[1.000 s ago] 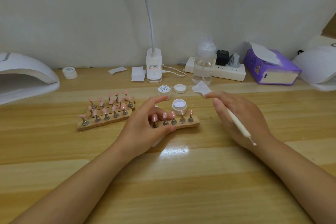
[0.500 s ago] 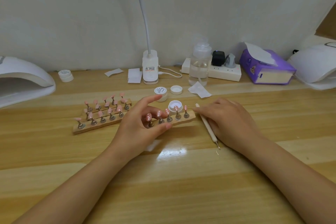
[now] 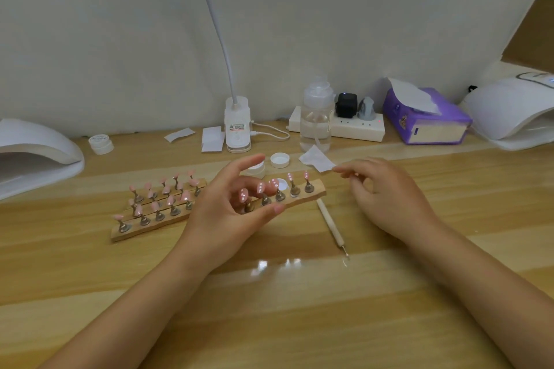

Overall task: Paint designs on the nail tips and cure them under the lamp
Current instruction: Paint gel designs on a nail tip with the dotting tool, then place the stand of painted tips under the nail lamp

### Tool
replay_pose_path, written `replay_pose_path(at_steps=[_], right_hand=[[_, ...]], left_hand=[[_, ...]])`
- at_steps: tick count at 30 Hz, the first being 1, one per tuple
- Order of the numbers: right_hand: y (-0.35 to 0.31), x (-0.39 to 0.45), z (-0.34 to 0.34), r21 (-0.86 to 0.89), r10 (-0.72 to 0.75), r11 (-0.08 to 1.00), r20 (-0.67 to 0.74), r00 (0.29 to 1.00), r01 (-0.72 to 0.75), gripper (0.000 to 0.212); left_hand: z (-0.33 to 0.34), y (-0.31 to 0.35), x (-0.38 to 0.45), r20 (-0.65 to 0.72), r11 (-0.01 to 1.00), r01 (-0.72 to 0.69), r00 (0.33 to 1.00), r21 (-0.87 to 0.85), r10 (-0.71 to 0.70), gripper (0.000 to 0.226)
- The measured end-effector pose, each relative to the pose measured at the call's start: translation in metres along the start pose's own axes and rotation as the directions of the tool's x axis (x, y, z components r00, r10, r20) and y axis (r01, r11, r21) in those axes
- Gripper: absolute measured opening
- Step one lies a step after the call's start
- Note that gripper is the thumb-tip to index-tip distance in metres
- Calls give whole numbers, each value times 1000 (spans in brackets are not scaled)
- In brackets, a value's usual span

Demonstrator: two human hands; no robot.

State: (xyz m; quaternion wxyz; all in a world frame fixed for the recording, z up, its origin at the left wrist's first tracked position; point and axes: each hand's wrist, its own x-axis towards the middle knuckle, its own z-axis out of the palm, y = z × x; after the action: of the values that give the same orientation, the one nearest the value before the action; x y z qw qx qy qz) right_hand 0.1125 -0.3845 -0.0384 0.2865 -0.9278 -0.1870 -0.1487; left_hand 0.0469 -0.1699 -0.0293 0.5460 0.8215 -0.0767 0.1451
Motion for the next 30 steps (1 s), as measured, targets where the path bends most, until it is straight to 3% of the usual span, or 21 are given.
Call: replay_pose_path(at_steps=[4,6,8,10,12,15,20,26,30], right_hand=[[17,13,-25,237,237,942,34,971,-238,24],[31,15,-39,377,375,848,68,924,-372,23],[44,15,-54,553,501,690,100,859,-467,18],[58,13,-70,743,603,467,129,787,-480,17],[73,11,-86,870,662,255,161,732,-422,30],[95,9,-104,936,712,97,171,681,-337,36],[120,7,-107,966,797,47,116,593,-253,33],[146,8,-102,957,859,169,-25,511,-237,21],[159,9,-107,930,858,204,-20,513,-305,22]], left_hand=[[29,24,15,55,999,-19,998,-44,21,58],[56,36,27,61,996,-31,997,-79,36,58],[88,48,39,57,989,-18,998,-144,27,57],[123,57,49,57,975,0,998,-221,13,53],[157,63,60,49,952,28,999,-303,-14,49],[203,68,76,24,927,60,998,-371,-55,48],[255,69,104,2,949,24,1000,-314,-24,55],[291,61,122,87,963,-24,995,-269,49,57],[289,54,127,131,968,-73,986,-239,106,60]])
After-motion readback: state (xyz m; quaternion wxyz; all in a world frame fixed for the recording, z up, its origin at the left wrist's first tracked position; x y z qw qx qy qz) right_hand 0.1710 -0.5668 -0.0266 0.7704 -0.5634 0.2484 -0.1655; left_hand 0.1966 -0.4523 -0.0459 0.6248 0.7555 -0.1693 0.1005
